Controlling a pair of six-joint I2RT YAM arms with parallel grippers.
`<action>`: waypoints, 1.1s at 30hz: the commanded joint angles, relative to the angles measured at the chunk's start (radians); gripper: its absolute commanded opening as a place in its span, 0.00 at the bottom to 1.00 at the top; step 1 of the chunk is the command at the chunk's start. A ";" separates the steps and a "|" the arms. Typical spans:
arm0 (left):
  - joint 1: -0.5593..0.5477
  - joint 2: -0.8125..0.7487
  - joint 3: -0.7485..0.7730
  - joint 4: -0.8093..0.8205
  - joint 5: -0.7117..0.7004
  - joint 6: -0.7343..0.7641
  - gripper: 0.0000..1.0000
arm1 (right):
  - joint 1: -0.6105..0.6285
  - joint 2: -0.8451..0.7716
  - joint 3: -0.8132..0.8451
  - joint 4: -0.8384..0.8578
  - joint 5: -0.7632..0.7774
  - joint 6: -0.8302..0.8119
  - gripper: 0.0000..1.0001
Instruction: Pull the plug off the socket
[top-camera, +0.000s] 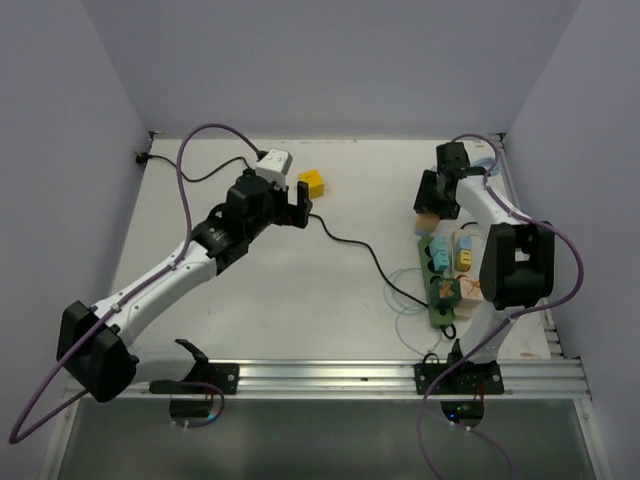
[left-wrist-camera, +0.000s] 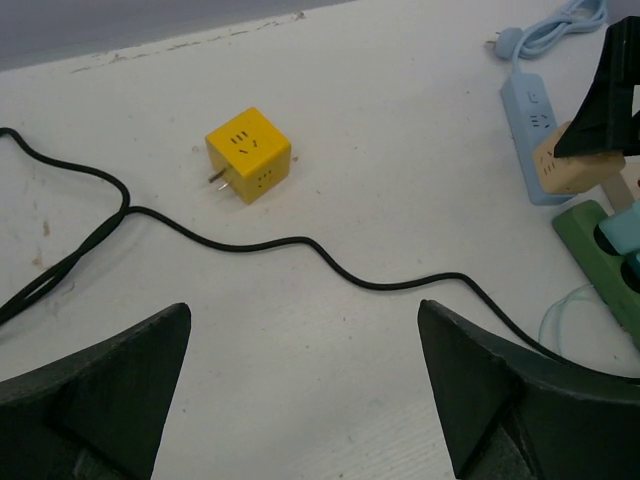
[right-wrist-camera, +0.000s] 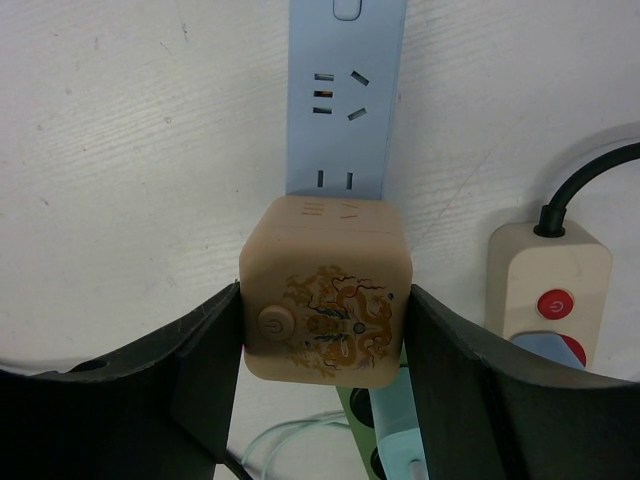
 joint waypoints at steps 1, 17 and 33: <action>0.000 0.087 0.051 0.143 0.114 -0.095 1.00 | 0.001 0.030 0.008 0.022 -0.038 -0.023 0.54; 0.000 0.938 0.681 0.353 0.601 -0.423 1.00 | -0.064 -0.183 -0.196 0.235 -0.136 -0.034 0.05; -0.039 1.331 1.101 0.404 0.694 -0.693 1.00 | -0.065 -0.372 -0.354 0.420 -0.216 -0.034 0.05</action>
